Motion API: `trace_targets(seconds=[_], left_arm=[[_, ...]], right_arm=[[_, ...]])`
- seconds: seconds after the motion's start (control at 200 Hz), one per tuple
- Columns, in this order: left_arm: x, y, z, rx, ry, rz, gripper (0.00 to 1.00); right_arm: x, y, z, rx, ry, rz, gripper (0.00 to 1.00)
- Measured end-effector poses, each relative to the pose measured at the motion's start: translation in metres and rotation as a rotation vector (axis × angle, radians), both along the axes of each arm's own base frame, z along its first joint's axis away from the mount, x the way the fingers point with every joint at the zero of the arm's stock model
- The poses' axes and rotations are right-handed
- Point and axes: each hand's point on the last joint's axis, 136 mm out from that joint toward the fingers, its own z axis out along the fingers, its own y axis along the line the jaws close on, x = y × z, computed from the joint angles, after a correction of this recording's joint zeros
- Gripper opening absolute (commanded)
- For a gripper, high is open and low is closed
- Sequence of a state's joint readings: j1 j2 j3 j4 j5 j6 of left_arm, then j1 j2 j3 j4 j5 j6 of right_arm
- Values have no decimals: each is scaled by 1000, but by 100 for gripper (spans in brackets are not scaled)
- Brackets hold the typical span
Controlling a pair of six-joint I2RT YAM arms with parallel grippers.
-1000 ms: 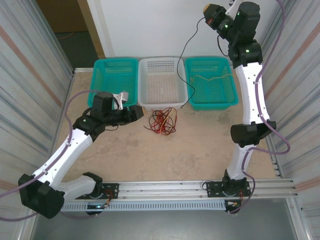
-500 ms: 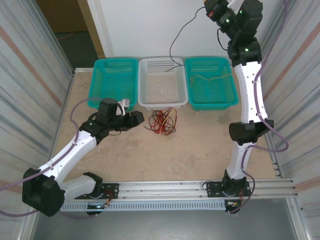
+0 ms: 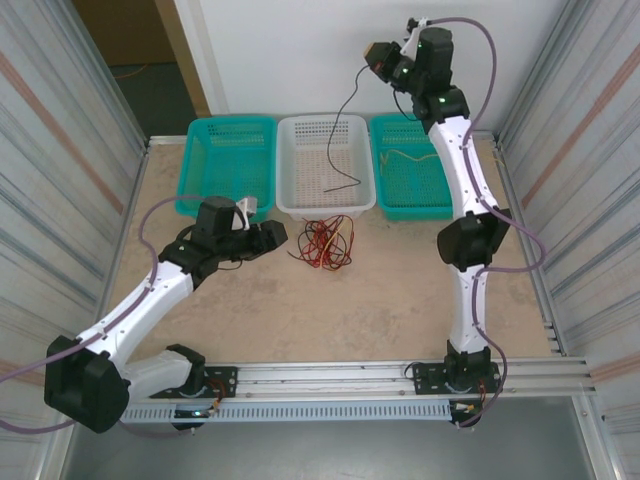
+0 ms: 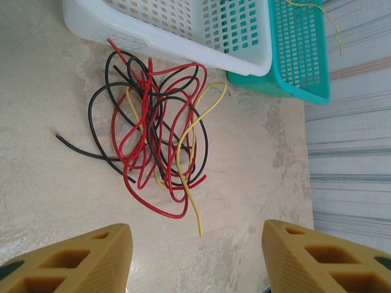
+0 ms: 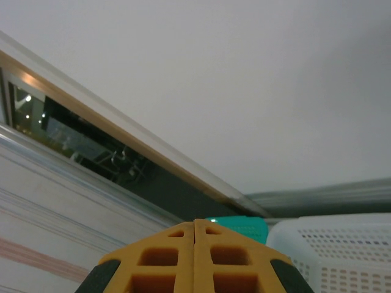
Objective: Untangle the cables
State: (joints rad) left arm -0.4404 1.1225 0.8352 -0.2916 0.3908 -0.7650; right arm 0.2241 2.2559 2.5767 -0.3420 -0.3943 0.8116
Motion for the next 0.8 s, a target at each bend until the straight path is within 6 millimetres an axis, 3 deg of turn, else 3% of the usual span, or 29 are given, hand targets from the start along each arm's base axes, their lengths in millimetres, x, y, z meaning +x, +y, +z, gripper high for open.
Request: trace_targets(seconds=[0.165,0.255,0.326,0.346,0.386,0.641,0.802], left_arm=[[3,-1,-9,11,22,0,59],[4,-2,-14,18,36,0,61],[5,-2,-17,23,42,3,62],[6,-2,-18,24,44,4,62],[6,-2,-19,26,47,4,62],[10,-4,-29,34,71,1,60],[9,-8,-36,45,85,-10,57]], right_arm=[[15,8,-48,-19,99,26,3],[20,10,-75,-35,157,32,30],[22,11,-93,-52,198,36,45],[21,11,-96,-62,203,39,57],[21,11,-104,-78,222,42,66],[5,10,-124,-177,273,42,64],[-34,2,-128,-280,321,40,62]])
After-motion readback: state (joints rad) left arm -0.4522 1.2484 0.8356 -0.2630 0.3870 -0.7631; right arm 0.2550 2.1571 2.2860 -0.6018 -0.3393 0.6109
